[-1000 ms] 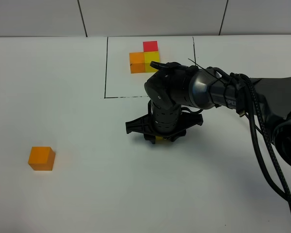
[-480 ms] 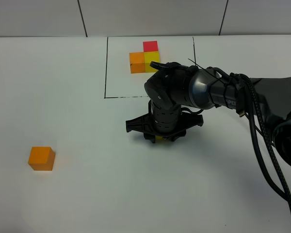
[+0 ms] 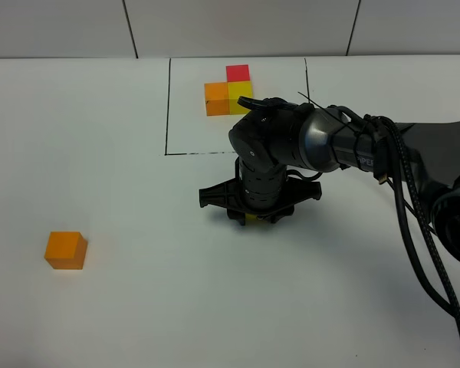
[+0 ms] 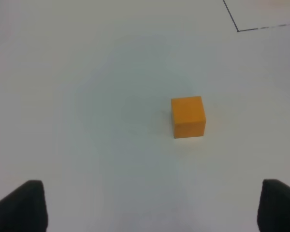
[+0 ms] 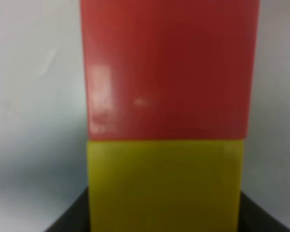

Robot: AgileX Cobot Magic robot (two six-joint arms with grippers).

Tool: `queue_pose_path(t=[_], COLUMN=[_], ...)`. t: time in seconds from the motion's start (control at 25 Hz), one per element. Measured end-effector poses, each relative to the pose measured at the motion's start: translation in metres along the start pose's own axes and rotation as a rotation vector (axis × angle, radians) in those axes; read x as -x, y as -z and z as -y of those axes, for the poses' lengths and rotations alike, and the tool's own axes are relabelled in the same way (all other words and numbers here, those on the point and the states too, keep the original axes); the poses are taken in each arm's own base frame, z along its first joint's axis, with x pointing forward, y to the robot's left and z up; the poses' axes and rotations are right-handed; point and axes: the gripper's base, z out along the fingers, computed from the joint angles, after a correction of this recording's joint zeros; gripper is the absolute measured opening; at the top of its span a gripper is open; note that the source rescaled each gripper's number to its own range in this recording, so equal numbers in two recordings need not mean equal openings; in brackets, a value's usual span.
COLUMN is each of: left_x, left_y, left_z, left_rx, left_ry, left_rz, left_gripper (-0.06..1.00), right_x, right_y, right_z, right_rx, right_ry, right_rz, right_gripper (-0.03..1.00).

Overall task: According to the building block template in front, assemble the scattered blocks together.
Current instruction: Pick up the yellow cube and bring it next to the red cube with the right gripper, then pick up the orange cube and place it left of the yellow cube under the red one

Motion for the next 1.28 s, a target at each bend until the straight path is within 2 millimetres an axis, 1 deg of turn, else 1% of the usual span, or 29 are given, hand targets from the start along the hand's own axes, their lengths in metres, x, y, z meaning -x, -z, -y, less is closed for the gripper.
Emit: queue_pose_path(t=[0.24,0.28,0.32,0.4,0.52,0.56,0.64,0.68,0.76,0.88,1.04,1.16,1.28], left_x=[0.0,0.0,0.0,0.0,0.0,0.0,0.0,0.0,0.0,0.0,0.0,0.0,0.0], left_y=[0.0,0.0,0.0,0.0,0.0,0.0,0.0,0.0,0.0,0.0,0.0,0.0,0.0], left_z=[0.0,0.0,0.0,0.0,0.0,0.0,0.0,0.0,0.0,0.0,0.0,0.0,0.0], left_rx=[0.0,0.0,0.0,0.0,0.0,0.0,0.0,0.0,0.0,0.0,0.0,0.0,0.0], left_ry=[0.0,0.0,0.0,0.0,0.0,0.0,0.0,0.0,0.0,0.0,0.0,0.0,0.0], left_rz=[0.0,0.0,0.0,0.0,0.0,0.0,0.0,0.0,0.0,0.0,0.0,0.0,0.0], left_gripper=[1.0,1.0,1.0,1.0,1.0,1.0,1.0,1.0,1.0,1.0,1.0,1.0,1.0], right_x=[0.0,0.0,0.0,0.002,0.006,0.006,0.006,0.006,0.009,0.016,0.029,0.033,0.029], right_y=[0.0,0.0,0.0,0.0,0.003,0.004,0.008,0.013,0.028,0.058,0.089,0.105,0.111], right_z=[0.0,0.0,0.0,0.0,0.001,0.002,0.005,0.008,0.014,0.029,0.062,0.101,0.154], right_rx=[0.0,0.0,0.002,0.009,0.016,0.016,0.009,0.006,0.004,0.009,0.022,0.047,0.039], right_ry=[-0.017,-0.018,-0.02,-0.018,-0.001,0.007,0.027,0.036,0.05,0.075,0.09,0.075,0.04], right_rz=[0.001,0.001,0.002,0.017,0.043,0.045,0.038,0.036,0.038,0.054,0.081,0.104,0.141], right_gripper=[0.0,0.02,0.06,0.24,0.62,0.76,0.92,0.95,0.98,0.99,1.0,1.0,1.0])
